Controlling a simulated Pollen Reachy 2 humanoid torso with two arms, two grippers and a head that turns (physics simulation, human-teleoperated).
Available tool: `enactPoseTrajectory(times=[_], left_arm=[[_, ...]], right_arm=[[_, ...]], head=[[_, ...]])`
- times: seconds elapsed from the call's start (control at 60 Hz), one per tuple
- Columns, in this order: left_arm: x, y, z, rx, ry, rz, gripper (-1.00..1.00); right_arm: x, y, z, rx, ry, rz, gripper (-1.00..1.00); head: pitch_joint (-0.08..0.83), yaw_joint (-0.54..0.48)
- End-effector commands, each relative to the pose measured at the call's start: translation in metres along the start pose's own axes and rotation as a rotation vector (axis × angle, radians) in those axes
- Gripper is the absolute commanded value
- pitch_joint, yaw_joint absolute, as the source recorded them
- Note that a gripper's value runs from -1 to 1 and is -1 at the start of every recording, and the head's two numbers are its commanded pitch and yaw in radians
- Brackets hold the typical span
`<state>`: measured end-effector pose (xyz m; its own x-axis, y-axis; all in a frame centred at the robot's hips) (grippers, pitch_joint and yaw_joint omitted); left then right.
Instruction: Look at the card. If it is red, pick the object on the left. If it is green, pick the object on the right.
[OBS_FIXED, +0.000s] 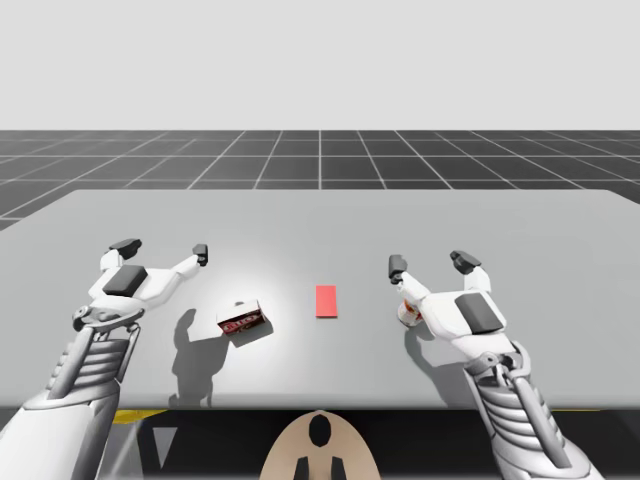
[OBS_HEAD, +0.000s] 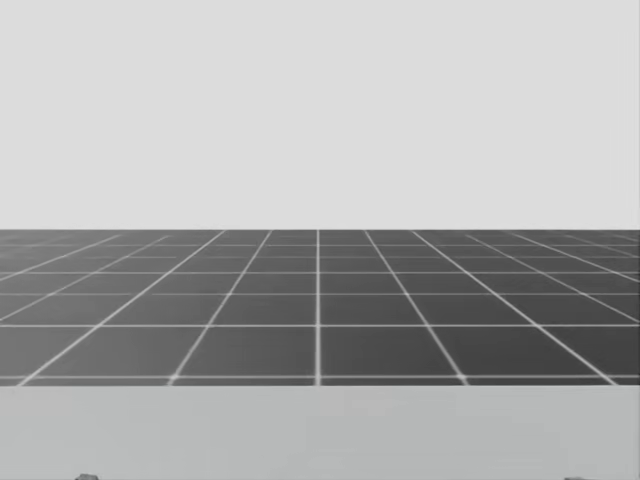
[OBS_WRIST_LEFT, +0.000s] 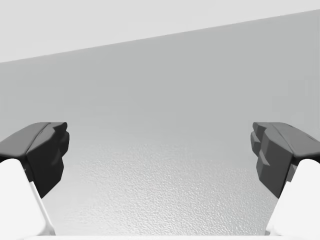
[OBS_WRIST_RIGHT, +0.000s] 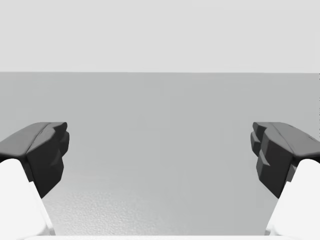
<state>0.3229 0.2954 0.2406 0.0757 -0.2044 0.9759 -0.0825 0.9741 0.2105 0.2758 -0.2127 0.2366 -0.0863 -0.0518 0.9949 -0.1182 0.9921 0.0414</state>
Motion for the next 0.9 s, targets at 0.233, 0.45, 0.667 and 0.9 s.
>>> enactPoseTrajectory(times=[0.233, 0.45, 0.667, 0.9], left_arm=[[-0.0001, -0.0002, -0.0002, 0.000, 0.000, 0.000, -1.00], [-0.0002, -0.0001, -0.0010, -0.001, -0.001, 0.000, -1.00], [0.0001, 0.0000, -0.0018, -0.009, -0.003, -0.005, -1.00], [0.0023, 0.0009, -0.0008, -0.011, -0.009, -0.006, -1.00]], right_arm=[[-0.0001, 0.0011, -0.0006, -0.039, -0.007, -0.007, -1.00], [-0.0024, 0.0019, -0.0022, -0.050, 0.001, 0.018, -1.00], [-0.0058, 0.0025, -0.0035, -0.044, 0.010, 0.032, -1.00], [-0.0043, 0.0016, -0.0035, -0.049, 0.005, 0.038, -1.00]], head=[[0.074, 0.00], [0.256, 0.01], [0.428, 0.02], [0.616, 0.00]])
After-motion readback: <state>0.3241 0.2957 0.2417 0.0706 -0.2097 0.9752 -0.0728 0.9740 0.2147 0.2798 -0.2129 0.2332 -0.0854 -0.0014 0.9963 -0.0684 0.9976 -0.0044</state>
